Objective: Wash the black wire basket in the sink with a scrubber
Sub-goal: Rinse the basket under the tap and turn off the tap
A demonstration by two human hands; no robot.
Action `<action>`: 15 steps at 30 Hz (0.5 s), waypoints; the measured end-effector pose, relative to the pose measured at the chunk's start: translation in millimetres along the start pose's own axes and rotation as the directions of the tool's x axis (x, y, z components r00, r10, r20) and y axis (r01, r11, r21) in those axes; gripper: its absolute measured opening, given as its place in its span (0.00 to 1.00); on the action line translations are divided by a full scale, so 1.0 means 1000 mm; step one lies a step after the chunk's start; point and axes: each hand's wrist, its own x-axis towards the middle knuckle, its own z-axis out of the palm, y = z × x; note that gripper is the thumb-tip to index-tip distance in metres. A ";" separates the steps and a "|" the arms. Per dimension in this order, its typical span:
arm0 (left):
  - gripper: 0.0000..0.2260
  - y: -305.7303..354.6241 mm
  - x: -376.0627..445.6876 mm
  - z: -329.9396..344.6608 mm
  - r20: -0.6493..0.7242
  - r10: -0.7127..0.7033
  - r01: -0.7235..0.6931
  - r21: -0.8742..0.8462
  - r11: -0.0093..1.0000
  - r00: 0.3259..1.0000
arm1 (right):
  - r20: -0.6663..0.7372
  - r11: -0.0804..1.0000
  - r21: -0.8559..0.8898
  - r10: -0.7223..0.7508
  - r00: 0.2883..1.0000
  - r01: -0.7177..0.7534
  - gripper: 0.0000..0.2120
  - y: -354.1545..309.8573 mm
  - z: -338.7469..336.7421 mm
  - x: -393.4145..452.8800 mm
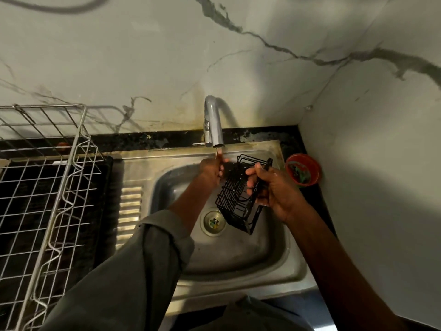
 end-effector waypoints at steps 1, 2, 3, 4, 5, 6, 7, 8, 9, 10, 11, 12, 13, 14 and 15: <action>0.19 0.001 -0.003 0.003 -0.008 0.057 -0.056 0.075 0.996 0.998 | 0.007 1.000 -0.022 0.004 1.000 -0.004 0.14 -0.001 -0.002 0.000; 0.20 0.003 -0.010 0.005 -0.002 0.110 -0.108 0.163 0.981 0.994 | 0.012 0.999 -0.049 0.013 1.000 -0.012 0.15 -0.002 -0.004 0.002; 0.20 0.003 -0.013 0.004 0.008 0.157 -0.155 0.221 0.963 0.988 | 0.015 0.997 -0.075 0.026 1.000 -0.025 0.16 -0.003 -0.006 0.004; 0.19 0.003 -0.017 0.001 0.025 0.175 -0.175 0.261 0.949 0.984 | 0.020 0.994 -0.100 0.040 0.999 -0.038 0.16 -0.004 -0.007 0.006; 0.18 0.002 -0.024 -0.003 0.061 0.186 -0.196 0.266 0.944 0.981 | 0.029 0.991 -0.123 0.051 0.998 -0.047 0.17 -0.006 -0.008 0.009; 0.19 0.001 -0.034 -0.008 0.108 0.194 -0.216 0.264 0.940 0.975 | 0.042 0.989 -0.141 0.058 0.997 -0.051 0.17 -0.008 -0.008 0.012; 0.19 -0.001 -0.045 -0.015 0.149 0.207 -0.239 0.245 0.940 0.967 | 0.058 0.988 -0.145 0.063 0.996 -0.054 0.17 -0.010 -0.007 0.015; 0.20 -0.005 -0.055 -0.022 0.175 0.222 -0.261 0.240 0.935 0.959 | 0.073 0.990 -0.132 0.065 0.995 -0.055 0.17 -0.012 -0.005 0.018; 0.20 -0.009 -0.067 -0.029 0.171 0.240 -0.275 0.226 0.934 0.956 | 0.083 0.993 -0.104 0.068 0.994 -0.059 0.17 -0.014 -0.002 0.020; 0.19 -0.016 -0.074 -0.036 0.155 0.266 -0.295 0.216 0.931 0.951 | 0.087 0.995 -0.071 0.071 0.994 -0.065 0.17 -0.016 0.004 0.022; 0.18 -0.021 -0.087 -0.042 0.138 0.300 -0.322 0.188 0.928 0.944 | 0.089 0.997 -0.036 0.077 0.993 -0.074 0.17 -0.017 0.010 0.023; 0.16 -0.025 -0.096 -0.048 0.118 0.329 -0.344 0.145 0.928 0.937 | 0.088 0.997 0.002 0.083 0.993 -0.084 0.17 -0.018 0.017 0.024; 0.15 -0.028 -0.106 -0.052 0.088 0.362 -0.369 0.084 0.926 0.928 | 0.087 0.994 0.051 0.095 0.992 -0.099 0.16 -0.016 0.025 0.024; 0.16 -0.032 -0.113 -0.056 0.054 0.401 -0.403 0.020 0.915 0.914 | 0.086 0.987 0.107 0.110 0.990 -0.119 0.16 -0.013 0.032 0.024; 0.17 -0.034 -0.121 -0.060 0.018 0.447 -0.447 -0.024 0.894 0.894 | 0.090 0.975 0.169 0.127 0.988 -0.141 0.15 -0.008 0.041 0.023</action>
